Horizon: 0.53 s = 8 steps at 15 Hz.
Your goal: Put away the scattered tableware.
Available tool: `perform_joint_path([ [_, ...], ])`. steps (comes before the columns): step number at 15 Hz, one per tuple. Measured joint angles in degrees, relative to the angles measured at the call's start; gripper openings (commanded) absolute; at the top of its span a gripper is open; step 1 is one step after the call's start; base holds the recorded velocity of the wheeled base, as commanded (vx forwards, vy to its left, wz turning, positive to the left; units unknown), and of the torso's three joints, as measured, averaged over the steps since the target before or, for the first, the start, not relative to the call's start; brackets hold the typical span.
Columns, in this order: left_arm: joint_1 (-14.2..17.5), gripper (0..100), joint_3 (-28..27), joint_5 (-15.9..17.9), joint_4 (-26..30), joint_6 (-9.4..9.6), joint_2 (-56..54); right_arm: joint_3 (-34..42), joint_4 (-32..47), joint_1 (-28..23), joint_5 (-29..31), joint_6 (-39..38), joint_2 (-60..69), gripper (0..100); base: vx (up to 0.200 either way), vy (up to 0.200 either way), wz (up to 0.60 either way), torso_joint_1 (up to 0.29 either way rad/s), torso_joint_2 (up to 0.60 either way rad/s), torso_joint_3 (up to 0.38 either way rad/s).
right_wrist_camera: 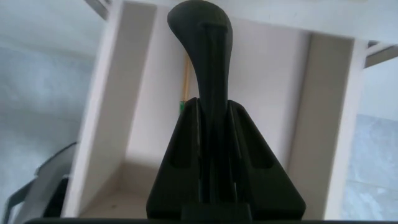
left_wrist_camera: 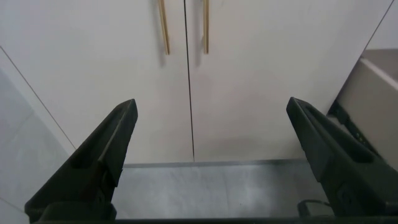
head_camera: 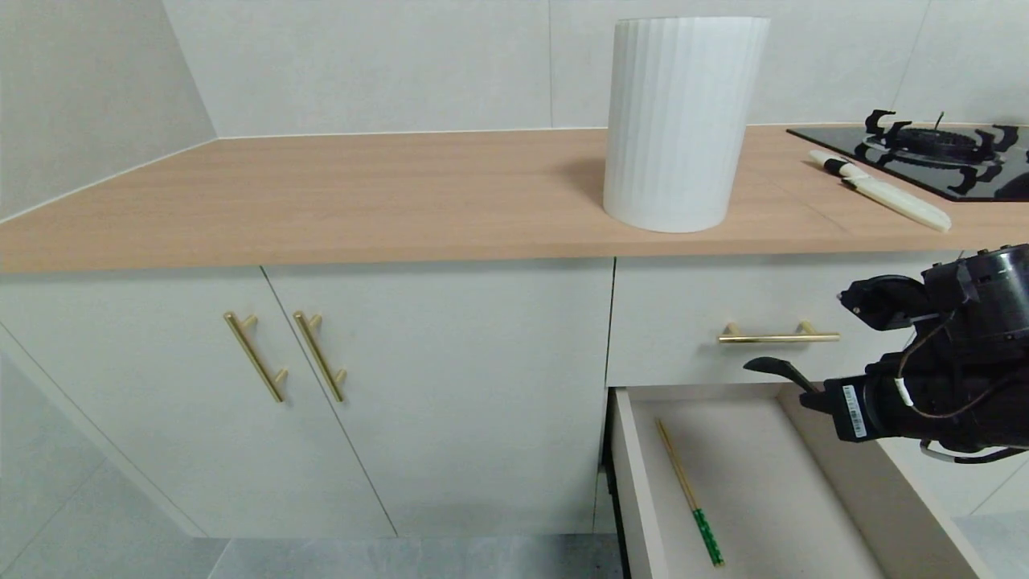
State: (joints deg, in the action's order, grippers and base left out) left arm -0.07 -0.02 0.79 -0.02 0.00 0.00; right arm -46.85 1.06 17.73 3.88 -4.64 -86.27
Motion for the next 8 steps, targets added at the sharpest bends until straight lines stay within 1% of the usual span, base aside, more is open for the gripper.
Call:
perform_joint_path([
  [2,0.0,100,0.0,0.0,0.0,0.0,0.0,0.0,-0.1,0.0,0.1,0.0,-0.7,0,0.0,0.0,0.0,-0.056,0.22,0.161],
  [8,0.0,100,0.0,0.0,0.0,0.0,0.0,0.0,-0.8,-0.1,0.3,-0.1,-2.6,0,0.0,0.0,0.0,-0.006,0.02,0.014],
])
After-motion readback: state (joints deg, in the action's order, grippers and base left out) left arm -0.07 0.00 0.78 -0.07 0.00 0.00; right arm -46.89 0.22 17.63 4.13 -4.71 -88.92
